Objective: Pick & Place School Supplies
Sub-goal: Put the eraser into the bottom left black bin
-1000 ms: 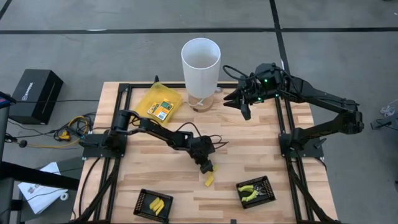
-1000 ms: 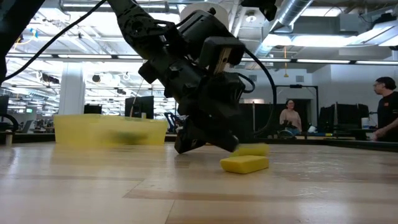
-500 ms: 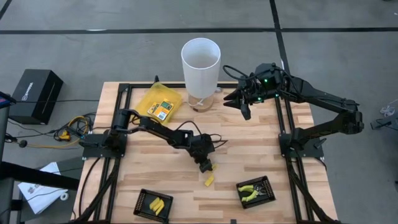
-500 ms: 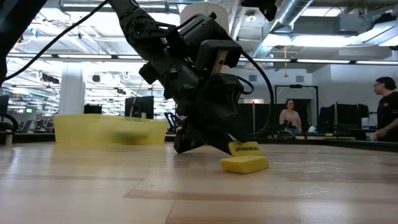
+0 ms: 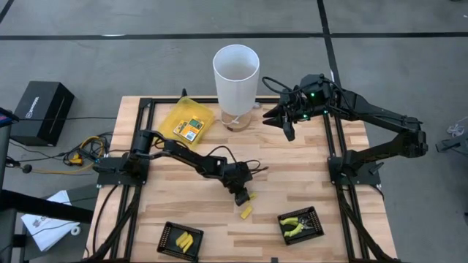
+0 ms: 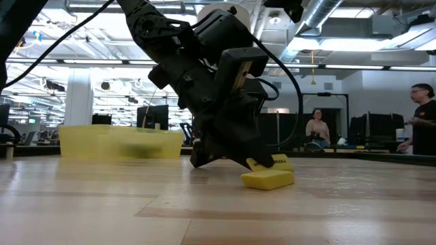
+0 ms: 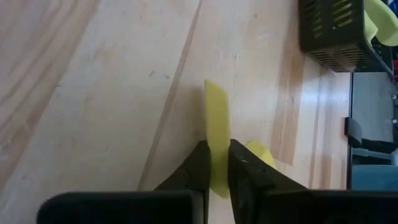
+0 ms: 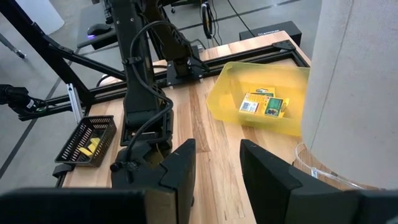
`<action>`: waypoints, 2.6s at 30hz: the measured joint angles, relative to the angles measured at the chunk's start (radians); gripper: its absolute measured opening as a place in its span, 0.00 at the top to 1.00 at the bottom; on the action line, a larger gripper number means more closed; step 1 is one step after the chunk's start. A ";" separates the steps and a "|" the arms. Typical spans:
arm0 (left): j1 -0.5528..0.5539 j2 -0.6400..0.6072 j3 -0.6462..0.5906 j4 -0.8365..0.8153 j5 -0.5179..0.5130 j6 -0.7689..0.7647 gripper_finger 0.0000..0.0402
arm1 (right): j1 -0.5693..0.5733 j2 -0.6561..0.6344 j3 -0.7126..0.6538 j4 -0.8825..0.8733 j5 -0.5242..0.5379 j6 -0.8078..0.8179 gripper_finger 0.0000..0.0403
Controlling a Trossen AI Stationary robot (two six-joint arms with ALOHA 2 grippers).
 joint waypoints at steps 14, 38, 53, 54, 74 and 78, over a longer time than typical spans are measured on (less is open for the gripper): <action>0.004 -0.329 -0.059 -0.175 -0.035 -0.008 0.95 | -0.027 0.000 0.000 0.004 0.002 -0.003 0.71; -0.602 -0.938 -0.421 -0.491 -0.112 -0.622 0.95 | -0.022 0.000 0.000 0.005 0.002 -0.027 0.71; -0.740 -0.596 -0.419 -0.245 -0.112 -0.775 0.89 | -0.022 0.000 0.000 -0.001 0.002 0.008 0.71; -0.740 -0.588 -0.419 -0.237 -0.110 -0.789 0.86 | -0.022 0.000 0.000 0.000 0.002 0.008 0.71; -0.640 -0.960 -0.419 -0.283 -0.436 -0.890 0.67 | -0.022 0.000 0.000 0.078 -0.028 -0.003 0.71; -0.464 -1.010 -0.418 -0.282 -0.488 -0.721 0.69 | -0.037 0.000 0.000 0.095 -0.031 -0.003 0.71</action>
